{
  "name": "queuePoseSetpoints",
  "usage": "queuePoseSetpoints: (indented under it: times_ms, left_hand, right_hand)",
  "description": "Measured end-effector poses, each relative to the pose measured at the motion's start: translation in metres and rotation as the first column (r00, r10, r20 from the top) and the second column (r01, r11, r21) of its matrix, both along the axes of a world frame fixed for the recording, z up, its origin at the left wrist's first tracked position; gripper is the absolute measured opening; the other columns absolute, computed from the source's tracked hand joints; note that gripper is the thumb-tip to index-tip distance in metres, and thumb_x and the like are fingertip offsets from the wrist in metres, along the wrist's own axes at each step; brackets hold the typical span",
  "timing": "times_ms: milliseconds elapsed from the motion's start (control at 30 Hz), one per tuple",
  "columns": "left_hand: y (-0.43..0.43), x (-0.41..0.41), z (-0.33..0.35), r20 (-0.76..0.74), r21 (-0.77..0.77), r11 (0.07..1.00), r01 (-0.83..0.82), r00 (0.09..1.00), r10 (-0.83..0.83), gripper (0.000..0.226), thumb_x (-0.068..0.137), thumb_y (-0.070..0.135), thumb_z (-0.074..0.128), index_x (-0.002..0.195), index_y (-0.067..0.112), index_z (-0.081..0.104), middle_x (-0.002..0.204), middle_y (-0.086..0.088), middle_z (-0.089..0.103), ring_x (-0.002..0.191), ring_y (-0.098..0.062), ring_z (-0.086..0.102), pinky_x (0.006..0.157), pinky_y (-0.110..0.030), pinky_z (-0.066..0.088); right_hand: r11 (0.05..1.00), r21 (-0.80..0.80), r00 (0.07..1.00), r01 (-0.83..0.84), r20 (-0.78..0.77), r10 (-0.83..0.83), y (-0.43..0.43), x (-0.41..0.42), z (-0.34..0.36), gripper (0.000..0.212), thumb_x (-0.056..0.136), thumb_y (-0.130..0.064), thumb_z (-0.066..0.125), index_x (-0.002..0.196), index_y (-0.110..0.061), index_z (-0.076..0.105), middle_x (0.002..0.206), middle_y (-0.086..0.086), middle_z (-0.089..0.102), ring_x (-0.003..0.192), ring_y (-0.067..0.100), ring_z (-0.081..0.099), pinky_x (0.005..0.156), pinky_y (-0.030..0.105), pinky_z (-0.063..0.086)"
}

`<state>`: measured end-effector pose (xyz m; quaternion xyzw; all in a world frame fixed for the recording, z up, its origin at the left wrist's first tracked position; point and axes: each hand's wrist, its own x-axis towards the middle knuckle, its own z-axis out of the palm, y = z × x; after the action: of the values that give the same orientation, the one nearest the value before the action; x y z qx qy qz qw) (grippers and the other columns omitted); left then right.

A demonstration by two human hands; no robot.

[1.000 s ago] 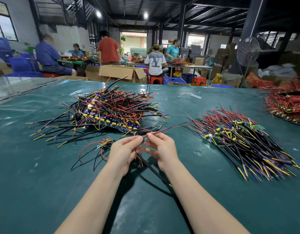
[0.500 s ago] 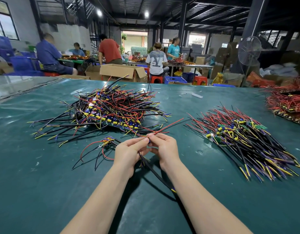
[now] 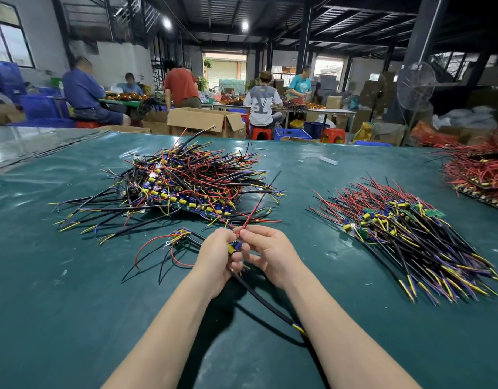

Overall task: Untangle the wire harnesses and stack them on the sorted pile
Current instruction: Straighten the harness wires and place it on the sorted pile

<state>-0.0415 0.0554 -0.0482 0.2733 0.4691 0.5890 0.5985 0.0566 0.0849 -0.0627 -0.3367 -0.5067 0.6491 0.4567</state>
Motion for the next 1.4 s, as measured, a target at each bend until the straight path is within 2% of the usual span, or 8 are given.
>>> queuePoseSetpoints:
  times_ms: [333, 433, 533, 700, 900, 1033, 1200, 1400]
  left_hand:
    - [0.001, 0.001, 0.000, 0.314, -0.061, 0.991, 0.122, 0.944, -0.097, 0.024, 0.091, 0.011, 0.030, 0.073, 0.008, 0.044, 0.045, -0.004, 0.042, 0.027, -0.004, 0.026, 0.028, -0.009, 0.017]
    - [0.002, 0.005, -0.003, 0.331, -0.074, 0.990, 0.123, 0.939, -0.092, 0.023, 0.091, 0.009, 0.030, 0.072, 0.008, 0.044, 0.046, -0.004, 0.042, 0.027, -0.003, 0.026, 0.026, -0.009, 0.018]
    - [0.002, 0.005, -0.005, 0.357, -0.088, 0.990, 0.113, 0.931, -0.075, 0.023, 0.090, 0.006, 0.032, 0.071, 0.008, 0.045, 0.045, -0.004, 0.046, 0.026, -0.002, 0.028, 0.025, -0.009, 0.019]
    - [0.001, 0.004, -0.004, 0.232, -0.061, 0.993, 0.098, 0.969, -0.081, 0.021, 0.090, 0.005, 0.036, 0.074, 0.009, 0.048, 0.044, -0.002, 0.054, 0.028, -0.002, 0.036, 0.027, -0.009, 0.022]
    - [0.001, 0.003, -0.007, -0.360, 0.105, 0.994, 0.033, 0.933, 0.007, 0.024, 0.092, 0.004, 0.045, 0.071, 0.013, 0.046, 0.068, -0.002, 0.055, 0.040, -0.004, 0.056, 0.040, -0.017, 0.045]
    - [-0.002, -0.003, -0.008, -0.391, 0.118, 0.993, 0.018, 0.920, 0.030, 0.018, 0.088, 0.007, 0.059, 0.070, 0.011, 0.061, 0.069, -0.003, 0.059, 0.059, -0.014, 0.057, 0.056, -0.023, 0.048]
    - [-0.003, -0.003, -0.007, -0.328, 0.092, 0.995, -0.034, 0.942, 0.062, 0.019, 0.087, 0.005, 0.059, 0.070, 0.013, 0.064, 0.066, -0.002, 0.059, 0.043, 0.000, 0.056, 0.040, -0.010, 0.043]
    - [-0.003, -0.001, -0.006, -0.274, 0.068, 0.997, -0.033, 0.960, 0.051, 0.019, 0.085, 0.006, 0.060, 0.070, 0.015, 0.065, 0.070, -0.002, 0.062, 0.057, -0.009, 0.057, 0.041, -0.011, 0.044]
  right_hand:
    - [0.995, -0.075, 0.992, -0.069, -0.108, 0.061, 0.000, 0.000, 0.002, 0.019, 0.090, -0.001, 0.051, 0.091, -0.012, 0.066, 0.053, 0.005, 0.050, 0.039, 0.017, 0.057, 0.044, 0.024, 0.052]
    - [0.995, -0.087, 0.991, -0.044, -0.130, 0.033, -0.001, 0.000, 0.001, 0.022, 0.087, 0.002, 0.053, 0.083, -0.012, 0.069, 0.068, 0.013, 0.050, 0.040, 0.015, 0.054, 0.042, 0.024, 0.052]
    - [0.995, -0.097, 0.988, -0.012, -0.157, -0.004, -0.001, -0.002, 0.000, 0.027, 0.086, 0.005, 0.052, 0.074, -0.012, 0.069, 0.057, 0.006, 0.060, 0.039, 0.010, 0.050, 0.041, 0.022, 0.051]
    - [0.991, -0.085, 0.987, 0.104, -0.110, -0.114, -0.002, -0.007, 0.000, 0.021, 0.087, 0.005, 0.052, 0.074, -0.007, 0.062, 0.048, -0.001, 0.058, 0.034, 0.006, 0.045, 0.038, 0.016, 0.046]
    - [0.968, 0.078, 0.971, 0.237, 0.004, -0.238, -0.004, -0.012, 0.001, 0.025, 0.089, 0.007, 0.048, 0.073, -0.009, 0.058, 0.065, 0.006, 0.052, 0.055, 0.013, 0.050, 0.046, 0.023, 0.046]
    - [0.961, 0.036, 0.961, 0.275, -0.038, -0.274, -0.006, -0.011, 0.003, 0.025, 0.088, 0.008, 0.049, 0.072, -0.008, 0.059, 0.062, 0.004, 0.052, 0.054, 0.010, 0.053, 0.046, 0.021, 0.049]
    - [0.943, -0.002, 0.941, 0.332, -0.072, -0.331, -0.008, -0.014, 0.002, 0.028, 0.085, 0.011, 0.051, 0.068, -0.010, 0.060, 0.060, 0.004, 0.054, 0.051, 0.009, 0.054, 0.047, 0.016, 0.048]
    - [0.948, -0.108, 0.939, 0.300, -0.139, -0.313, -0.003, -0.010, 0.003, 0.025, 0.088, 0.006, 0.051, 0.069, -0.009, 0.058, 0.046, -0.004, 0.057, 0.041, 0.005, 0.055, 0.044, 0.014, 0.047]
